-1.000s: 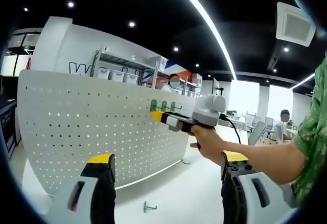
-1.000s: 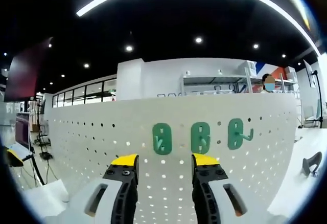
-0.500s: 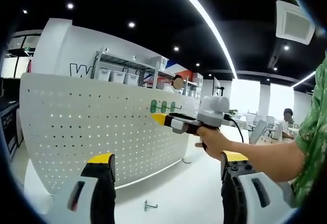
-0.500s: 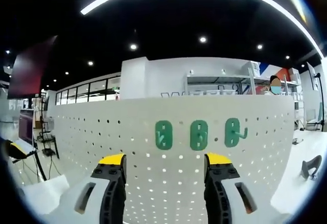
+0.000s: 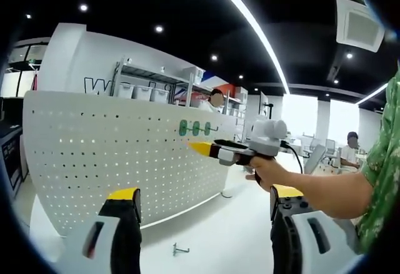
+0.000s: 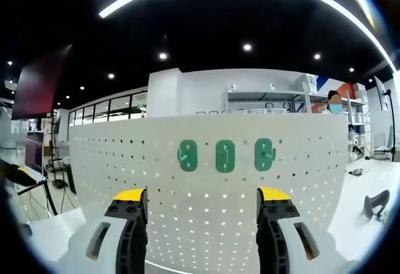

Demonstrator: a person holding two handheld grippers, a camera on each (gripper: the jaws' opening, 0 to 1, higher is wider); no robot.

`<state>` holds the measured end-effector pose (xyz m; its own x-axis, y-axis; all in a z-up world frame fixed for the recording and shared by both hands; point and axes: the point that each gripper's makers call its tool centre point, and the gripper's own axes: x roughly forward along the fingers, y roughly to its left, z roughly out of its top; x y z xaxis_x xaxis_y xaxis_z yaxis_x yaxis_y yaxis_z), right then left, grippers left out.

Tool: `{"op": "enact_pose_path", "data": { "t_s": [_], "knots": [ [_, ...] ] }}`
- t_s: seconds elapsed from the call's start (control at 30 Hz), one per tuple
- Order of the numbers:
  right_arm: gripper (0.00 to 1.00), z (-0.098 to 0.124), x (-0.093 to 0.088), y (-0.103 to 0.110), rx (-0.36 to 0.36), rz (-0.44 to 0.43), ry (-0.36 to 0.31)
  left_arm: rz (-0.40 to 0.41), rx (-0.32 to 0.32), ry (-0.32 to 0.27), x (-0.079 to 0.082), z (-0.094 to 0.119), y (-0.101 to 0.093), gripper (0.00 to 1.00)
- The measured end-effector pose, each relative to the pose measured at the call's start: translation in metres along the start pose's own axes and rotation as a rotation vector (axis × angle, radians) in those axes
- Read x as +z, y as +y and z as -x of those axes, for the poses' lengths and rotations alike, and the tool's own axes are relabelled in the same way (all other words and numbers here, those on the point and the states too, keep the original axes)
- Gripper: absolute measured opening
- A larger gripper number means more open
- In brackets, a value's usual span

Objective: Insert the hook assembly into the mounting plate slot until the hook locks in place.

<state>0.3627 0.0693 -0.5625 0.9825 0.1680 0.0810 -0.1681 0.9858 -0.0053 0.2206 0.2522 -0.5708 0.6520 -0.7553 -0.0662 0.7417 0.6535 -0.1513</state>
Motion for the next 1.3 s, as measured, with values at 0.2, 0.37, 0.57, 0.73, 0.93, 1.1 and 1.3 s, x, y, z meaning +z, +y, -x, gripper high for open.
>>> {"op": "enact_pose_path", "data": {
  "t_s": [0.2, 0.37, 0.57, 0.73, 0.93, 1.1, 1.3],
  "knots": [
    [0.72, 0.01, -0.004, 0.001, 0.01, -0.001, 0.006, -0.005, 0.012, 0.007, -0.003, 0.005, -0.002, 0.87],
    [0.72, 0.024, -0.006, 0.003, 0.02, 0.002, 0.013, -0.002, 0.025, 0.013, -0.007, 0.009, -0.001, 0.87],
    [0.72, 0.043, -0.016, 0.008, 0.049, 0.01, 0.039, 0.0, 0.028, 0.025, -0.014, 0.01, -0.007, 0.87],
    [0.72, 0.058, -0.024, 0.009, 0.067, 0.002, 0.062, 0.001, 0.024, 0.034, -0.019, 0.01, -0.012, 0.87],
    [0.72, 0.074, -0.04, 0.012, 0.089, -0.004, 0.109, 0.003, 0.029, 0.046, -0.025, 0.012, -0.015, 0.87],
    [0.71, 0.089, -0.05, 0.018, 0.107, -0.016, 0.136, 0.004, 0.034, 0.051, -0.028, 0.014, -0.017, 0.87],
    [0.71, 0.102, -0.061, 0.025, 0.13, -0.027, 0.166, 0.009, 0.046, 0.057, -0.034, 0.02, -0.02, 0.87]
  ]
}}
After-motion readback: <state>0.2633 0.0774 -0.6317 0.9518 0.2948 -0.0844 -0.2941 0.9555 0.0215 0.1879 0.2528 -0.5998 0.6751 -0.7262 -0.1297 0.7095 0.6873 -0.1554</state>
